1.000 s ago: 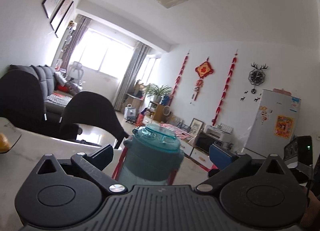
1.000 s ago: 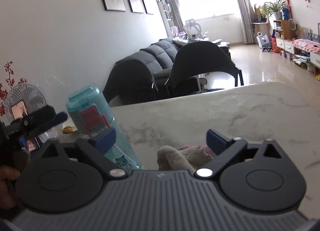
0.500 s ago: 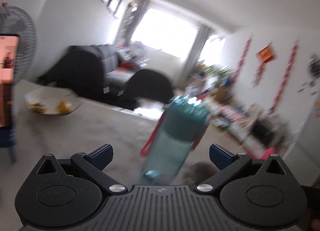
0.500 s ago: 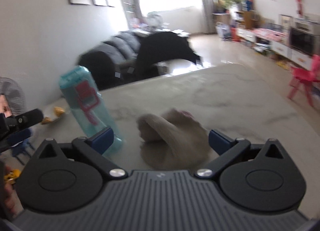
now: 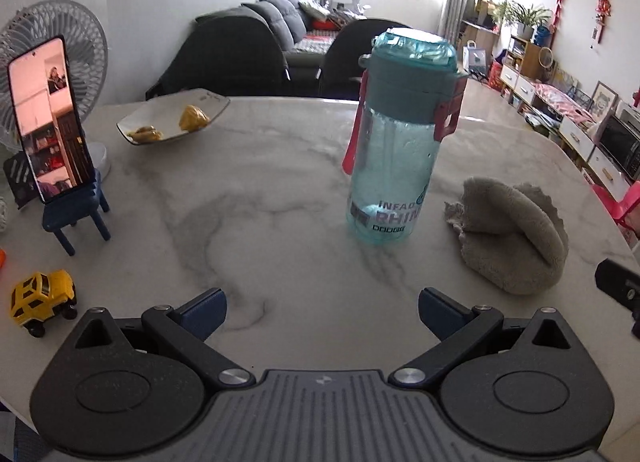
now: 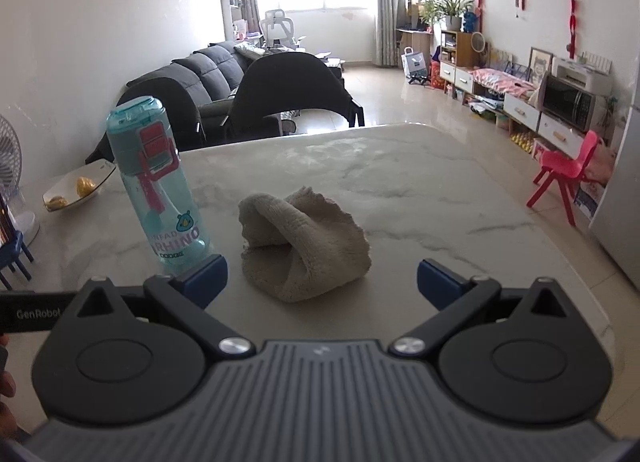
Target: Clean container
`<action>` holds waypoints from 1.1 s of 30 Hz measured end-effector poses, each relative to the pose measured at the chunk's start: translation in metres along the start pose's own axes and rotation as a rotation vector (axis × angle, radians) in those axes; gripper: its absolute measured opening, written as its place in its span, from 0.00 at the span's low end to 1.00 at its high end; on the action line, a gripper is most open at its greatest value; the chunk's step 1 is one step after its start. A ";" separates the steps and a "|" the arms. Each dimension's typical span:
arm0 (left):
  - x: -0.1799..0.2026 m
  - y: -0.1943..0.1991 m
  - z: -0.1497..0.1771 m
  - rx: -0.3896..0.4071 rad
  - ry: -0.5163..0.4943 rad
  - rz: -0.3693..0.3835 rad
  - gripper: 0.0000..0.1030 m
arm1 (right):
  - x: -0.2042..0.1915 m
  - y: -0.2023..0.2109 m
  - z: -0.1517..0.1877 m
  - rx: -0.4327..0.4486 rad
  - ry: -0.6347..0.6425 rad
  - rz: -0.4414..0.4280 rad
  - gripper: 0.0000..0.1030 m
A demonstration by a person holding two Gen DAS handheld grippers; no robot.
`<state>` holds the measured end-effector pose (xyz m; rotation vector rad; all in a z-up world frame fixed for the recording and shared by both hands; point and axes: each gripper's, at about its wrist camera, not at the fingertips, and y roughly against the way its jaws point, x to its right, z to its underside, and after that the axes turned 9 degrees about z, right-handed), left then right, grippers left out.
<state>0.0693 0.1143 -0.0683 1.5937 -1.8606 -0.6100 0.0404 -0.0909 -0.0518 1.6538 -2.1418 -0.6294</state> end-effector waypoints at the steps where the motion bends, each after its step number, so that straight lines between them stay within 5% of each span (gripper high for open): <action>1: 0.000 0.000 0.000 0.000 -0.001 -0.002 0.99 | -0.001 0.000 0.000 -0.002 0.004 -0.003 1.00; 5: 0.023 0.020 0.008 0.002 -0.011 -0.004 0.99 | -0.004 0.000 0.001 -0.006 0.017 -0.014 1.00; 33: 0.023 -0.003 0.011 -0.024 -0.022 0.022 0.99 | -0.021 -0.013 0.006 -0.078 0.054 -0.034 1.00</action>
